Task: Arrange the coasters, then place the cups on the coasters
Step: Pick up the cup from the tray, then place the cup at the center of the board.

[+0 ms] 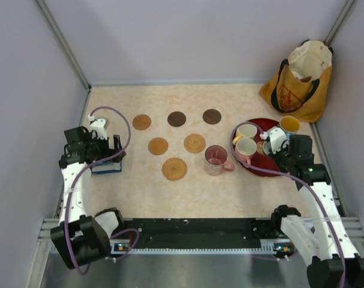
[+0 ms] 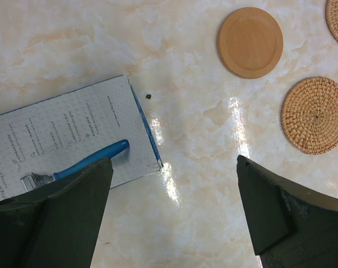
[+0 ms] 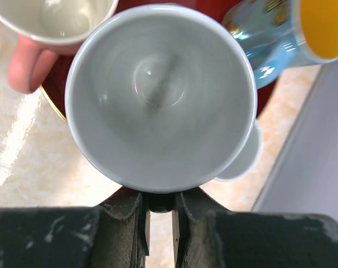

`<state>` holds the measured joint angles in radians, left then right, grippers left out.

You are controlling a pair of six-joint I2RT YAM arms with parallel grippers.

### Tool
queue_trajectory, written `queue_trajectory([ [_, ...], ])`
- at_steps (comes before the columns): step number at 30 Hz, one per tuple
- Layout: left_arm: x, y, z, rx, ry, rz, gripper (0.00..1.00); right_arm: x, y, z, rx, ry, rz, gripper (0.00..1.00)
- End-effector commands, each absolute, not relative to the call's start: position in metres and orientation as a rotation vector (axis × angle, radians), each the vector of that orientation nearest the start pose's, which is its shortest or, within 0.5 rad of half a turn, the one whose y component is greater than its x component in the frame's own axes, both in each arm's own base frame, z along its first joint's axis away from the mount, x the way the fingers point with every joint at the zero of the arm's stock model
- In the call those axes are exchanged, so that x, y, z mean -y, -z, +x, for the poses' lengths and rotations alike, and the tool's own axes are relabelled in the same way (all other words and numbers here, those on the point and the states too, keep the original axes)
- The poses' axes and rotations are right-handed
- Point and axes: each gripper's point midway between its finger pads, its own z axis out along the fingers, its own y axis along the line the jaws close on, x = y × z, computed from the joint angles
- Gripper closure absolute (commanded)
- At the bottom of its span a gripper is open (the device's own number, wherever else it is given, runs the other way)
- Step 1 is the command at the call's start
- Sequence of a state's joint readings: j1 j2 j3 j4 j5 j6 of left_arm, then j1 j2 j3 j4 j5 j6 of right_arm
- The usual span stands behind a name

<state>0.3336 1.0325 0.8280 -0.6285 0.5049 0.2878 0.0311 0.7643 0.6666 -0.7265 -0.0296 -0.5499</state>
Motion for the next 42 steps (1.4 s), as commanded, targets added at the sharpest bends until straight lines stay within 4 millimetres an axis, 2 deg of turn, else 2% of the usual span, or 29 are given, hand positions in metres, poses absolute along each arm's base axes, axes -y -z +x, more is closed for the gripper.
queue_trajectory([
  [1, -0.017, -0.153, 0.277, -2.258, 0.288, 0.194, 0.04, 0.008, -0.204, 0.238, -2.144, 0.232, -0.622, 1.00],
  [5, -0.018, -0.153, 0.278, -2.261, 0.287, 0.190, 0.04, -0.012, -0.247, 0.249, -2.109, 0.087, -0.548, 1.00],
  [7, -0.018, -0.152, 0.278, -2.263, 0.286, 0.188, 0.04, -0.028, -0.264, 0.259, -2.098, 0.015, -0.547, 1.00],
  [10, -0.019, -0.152, 0.278, -2.266, 0.277, 0.180, 0.04, -0.063, -0.282, 0.279, -2.078, -0.012, -0.614, 1.00],
  [15, -0.028, -0.156, 0.279, -2.252, 0.232, 0.148, 0.04, -0.152, -0.308, 0.322, -2.025, -0.097, -0.741, 1.00],
  [16, -0.029, -0.157, 0.280, -2.245, 0.221, 0.143, 0.04, -0.175, -0.301, 0.335, -2.038, -0.106, -0.782, 1.00],
  [19, -0.033, -0.160, 0.280, -2.232, 0.194, 0.126, 0.04, -0.238, -0.311, 0.363, -1.998, -0.171, -0.847, 1.00],
  [21, -0.035, -0.162, 0.280, -2.221, 0.187, 0.126, 0.03, -0.281, -0.308, 0.383, -1.985, -0.218, -0.885, 1.00],
  [23, -0.035, -0.162, 0.280, -2.215, 0.184, 0.129, 0.03, -0.322, -0.318, 0.402, -1.927, -0.263, -0.902, 1.00],
  [24, -0.035, -0.162, 0.280, -2.210, 0.186, 0.130, 0.03, -0.343, -0.309, 0.410, -1.924, -0.272, -0.929, 1.00],
  [25, -0.035, -0.162, 0.280, -2.207, 0.187, 0.133, 0.04, -0.361, -0.308, 0.416, -1.898, -0.282, -0.945, 1.00],
  [28, -0.036, -0.164, 0.278, -2.197, 0.179, 0.137, 0.04, -0.415, -0.283, 0.430, -1.844, -0.294, -1.032, 1.00],
  [31, -0.038, -0.170, 0.276, -2.176, 0.169, 0.134, 0.04, -0.453, -0.255, 0.439, -1.806, -0.289, -1.065, 1.00],
  [33, -0.040, -0.173, 0.274, -2.160, 0.167, 0.134, 0.04, -0.465, -0.242, 0.440, -1.809, -0.329, -1.047, 1.00],
  [38, -0.039, -0.176, 0.272, -2.141, 0.172, 0.142, 0.04, -0.475, -0.216, 0.437, -1.845, -0.385, -1.032, 1.00],
  [42, -0.042, -0.173, 0.273, -2.150, 0.162, 0.131, 0.04, -0.466, -0.191, 0.448, -1.920, -0.300, -0.957, 1.00],
])
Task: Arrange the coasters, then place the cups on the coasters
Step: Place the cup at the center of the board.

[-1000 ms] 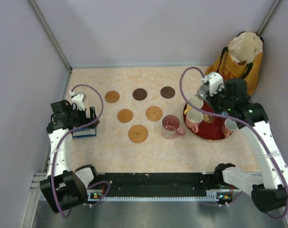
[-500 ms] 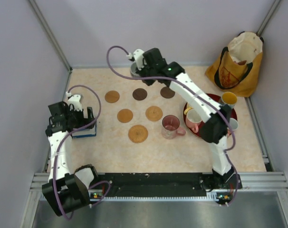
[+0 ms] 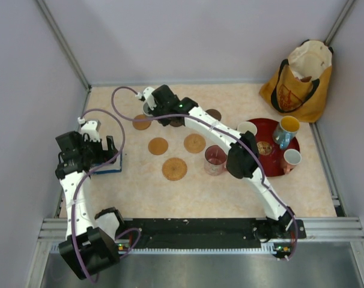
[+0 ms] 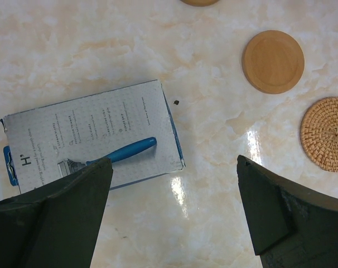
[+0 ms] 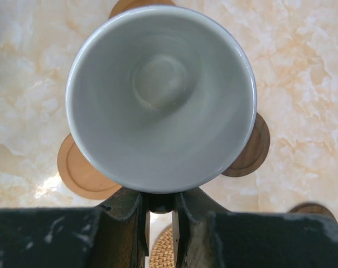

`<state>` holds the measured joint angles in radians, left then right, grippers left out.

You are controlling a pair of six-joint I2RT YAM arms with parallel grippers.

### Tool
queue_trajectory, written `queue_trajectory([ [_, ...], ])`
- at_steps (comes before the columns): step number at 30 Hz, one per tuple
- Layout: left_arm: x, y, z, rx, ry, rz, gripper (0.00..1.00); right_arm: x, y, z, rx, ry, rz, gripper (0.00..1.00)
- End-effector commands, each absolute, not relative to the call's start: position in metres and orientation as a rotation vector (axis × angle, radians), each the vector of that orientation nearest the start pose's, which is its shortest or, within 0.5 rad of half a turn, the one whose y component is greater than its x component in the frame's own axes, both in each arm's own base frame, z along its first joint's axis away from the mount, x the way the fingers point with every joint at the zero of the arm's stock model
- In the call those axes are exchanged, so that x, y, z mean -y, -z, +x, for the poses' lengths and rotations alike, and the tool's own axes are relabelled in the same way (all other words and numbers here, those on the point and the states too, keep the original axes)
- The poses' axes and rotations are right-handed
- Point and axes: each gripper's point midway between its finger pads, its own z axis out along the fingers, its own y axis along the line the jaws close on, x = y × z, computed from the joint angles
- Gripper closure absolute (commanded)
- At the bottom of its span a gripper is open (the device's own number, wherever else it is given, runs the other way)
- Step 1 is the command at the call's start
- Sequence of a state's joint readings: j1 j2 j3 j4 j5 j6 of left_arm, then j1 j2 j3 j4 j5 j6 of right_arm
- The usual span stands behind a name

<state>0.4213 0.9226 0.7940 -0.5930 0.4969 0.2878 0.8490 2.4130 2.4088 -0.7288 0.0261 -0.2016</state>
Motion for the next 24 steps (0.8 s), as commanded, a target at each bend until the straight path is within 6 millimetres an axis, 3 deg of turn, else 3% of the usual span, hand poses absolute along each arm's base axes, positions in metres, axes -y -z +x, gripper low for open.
queue_trajectory([
  [1, -0.043, -0.173, 0.273, -2.151, 0.160, 0.129, 0.04, -0.463, -0.181, 0.451, -1.942, -0.276, -0.946, 1.00],
  [9, -0.041, -0.176, 0.271, -2.137, 0.173, 0.134, 0.04, -0.449, -0.132, 0.465, -2.068, -0.292, -0.883, 1.00],
  [18, -0.040, -0.178, 0.271, -2.130, 0.183, 0.141, 0.04, -0.443, -0.099, 0.458, -2.129, -0.281, -0.923, 1.00],
  [24, -0.040, -0.176, 0.271, -2.132, 0.188, 0.140, 0.04, -0.445, -0.097, 0.455, -2.137, -0.311, -0.935, 1.00],
])
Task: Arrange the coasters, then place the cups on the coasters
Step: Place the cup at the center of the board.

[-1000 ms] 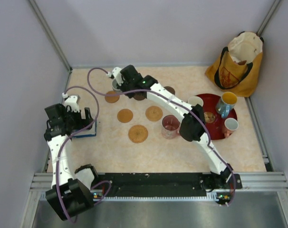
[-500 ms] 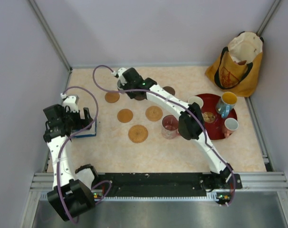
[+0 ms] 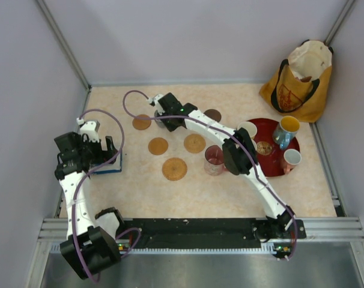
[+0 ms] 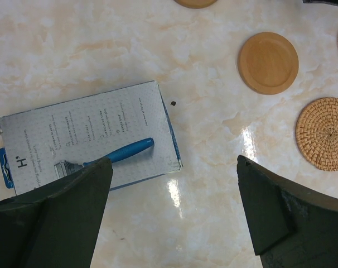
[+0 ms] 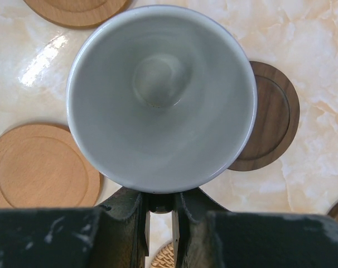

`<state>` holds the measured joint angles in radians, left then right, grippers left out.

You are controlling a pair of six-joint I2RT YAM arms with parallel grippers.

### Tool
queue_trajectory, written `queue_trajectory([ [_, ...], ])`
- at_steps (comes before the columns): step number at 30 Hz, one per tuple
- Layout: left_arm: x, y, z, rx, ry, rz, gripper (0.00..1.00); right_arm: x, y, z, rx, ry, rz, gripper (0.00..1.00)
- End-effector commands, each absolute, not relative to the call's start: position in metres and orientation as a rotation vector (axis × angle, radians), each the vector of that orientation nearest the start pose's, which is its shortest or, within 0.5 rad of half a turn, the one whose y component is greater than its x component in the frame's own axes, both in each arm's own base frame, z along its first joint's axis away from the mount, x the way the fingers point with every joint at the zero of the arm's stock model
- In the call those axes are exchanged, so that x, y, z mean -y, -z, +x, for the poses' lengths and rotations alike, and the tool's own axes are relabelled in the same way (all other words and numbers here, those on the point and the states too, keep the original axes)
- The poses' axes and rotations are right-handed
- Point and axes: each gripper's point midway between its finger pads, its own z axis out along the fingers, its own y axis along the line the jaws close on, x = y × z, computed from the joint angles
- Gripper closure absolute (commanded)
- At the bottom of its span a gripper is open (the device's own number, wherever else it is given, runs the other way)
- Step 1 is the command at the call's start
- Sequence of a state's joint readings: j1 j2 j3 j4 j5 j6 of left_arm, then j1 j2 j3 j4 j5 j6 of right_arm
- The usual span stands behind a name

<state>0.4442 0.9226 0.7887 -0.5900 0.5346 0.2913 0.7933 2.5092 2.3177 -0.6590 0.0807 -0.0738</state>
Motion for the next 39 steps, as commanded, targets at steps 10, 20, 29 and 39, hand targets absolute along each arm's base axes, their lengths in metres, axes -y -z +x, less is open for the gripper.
queue_trajectory([
  [10, -0.040, -0.177, 0.271, -2.131, 0.190, 0.140, 0.03, -0.442, -0.087, 0.452, -2.153, -0.302, -0.960, 0.96],
  [20, -0.041, -0.177, 0.270, -2.132, 0.188, 0.131, 0.04, -0.441, -0.085, 0.451, -2.156, -0.306, -0.970, 0.85],
  [29, -0.042, -0.176, 0.270, -2.133, 0.190, 0.130, 0.04, -0.441, -0.089, 0.446, -2.152, -0.324, -0.997, 0.52],
  [39, -0.043, -0.175, 0.271, -2.135, 0.191, 0.127, 0.04, -0.435, -0.098, 0.419, -2.188, -0.379, -1.029, 0.43],
])
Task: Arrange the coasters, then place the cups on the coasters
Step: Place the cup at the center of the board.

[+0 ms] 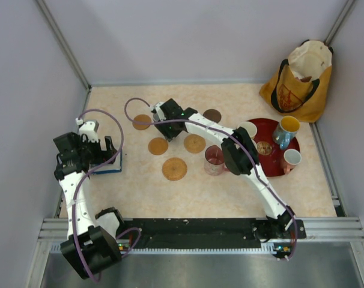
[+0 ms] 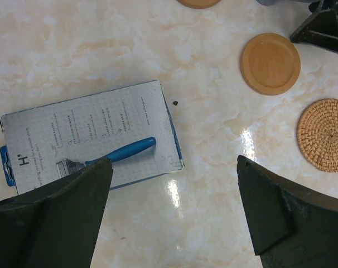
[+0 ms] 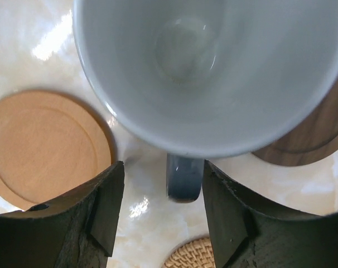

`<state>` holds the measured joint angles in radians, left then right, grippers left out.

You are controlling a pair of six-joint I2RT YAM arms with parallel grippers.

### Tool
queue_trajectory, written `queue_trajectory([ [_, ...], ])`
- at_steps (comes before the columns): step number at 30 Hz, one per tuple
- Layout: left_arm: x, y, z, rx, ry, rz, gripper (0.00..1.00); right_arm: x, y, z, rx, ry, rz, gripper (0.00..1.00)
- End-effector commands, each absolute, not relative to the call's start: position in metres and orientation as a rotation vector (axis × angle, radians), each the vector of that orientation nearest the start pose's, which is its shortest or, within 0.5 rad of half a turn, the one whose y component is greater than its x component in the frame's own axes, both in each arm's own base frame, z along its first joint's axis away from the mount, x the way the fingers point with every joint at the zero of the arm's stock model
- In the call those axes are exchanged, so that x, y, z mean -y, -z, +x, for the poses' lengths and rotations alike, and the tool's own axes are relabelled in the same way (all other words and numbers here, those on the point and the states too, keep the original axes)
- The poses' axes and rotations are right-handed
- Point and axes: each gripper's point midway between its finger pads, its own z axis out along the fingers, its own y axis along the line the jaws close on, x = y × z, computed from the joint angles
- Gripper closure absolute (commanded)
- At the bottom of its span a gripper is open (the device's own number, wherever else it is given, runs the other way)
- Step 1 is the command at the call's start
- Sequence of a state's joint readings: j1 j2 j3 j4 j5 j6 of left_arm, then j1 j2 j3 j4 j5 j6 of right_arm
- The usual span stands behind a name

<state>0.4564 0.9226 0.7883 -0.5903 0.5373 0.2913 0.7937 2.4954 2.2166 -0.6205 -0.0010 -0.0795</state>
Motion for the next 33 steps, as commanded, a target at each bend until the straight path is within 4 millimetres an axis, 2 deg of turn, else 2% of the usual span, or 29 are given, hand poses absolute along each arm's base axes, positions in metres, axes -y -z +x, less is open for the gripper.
queue_trajectory([
  [1, -0.042, -0.175, 0.270, -2.135, 0.191, 0.127, 0.04, -0.435, -0.101, 0.416, -2.186, -0.379, -1.030, 0.43],
  [6, -0.042, -0.176, 0.270, -2.132, 0.194, 0.128, 0.04, -0.437, -0.106, 0.412, -2.179, -0.382, -1.031, 0.43],
  [13, -0.042, -0.177, 0.269, -2.128, 0.192, 0.129, 0.04, -0.447, -0.108, 0.418, -2.150, -0.392, -1.038, 0.42],
  [23, -0.042, -0.177, 0.269, -2.126, 0.195, 0.126, 0.04, -0.473, -0.123, 0.398, -2.083, -0.455, -1.108, 0.42],
  [33, -0.042, -0.177, 0.269, -2.129, 0.205, 0.127, 0.04, -0.497, -0.124, 0.392, -2.050, -0.492, -1.123, 0.42],
])
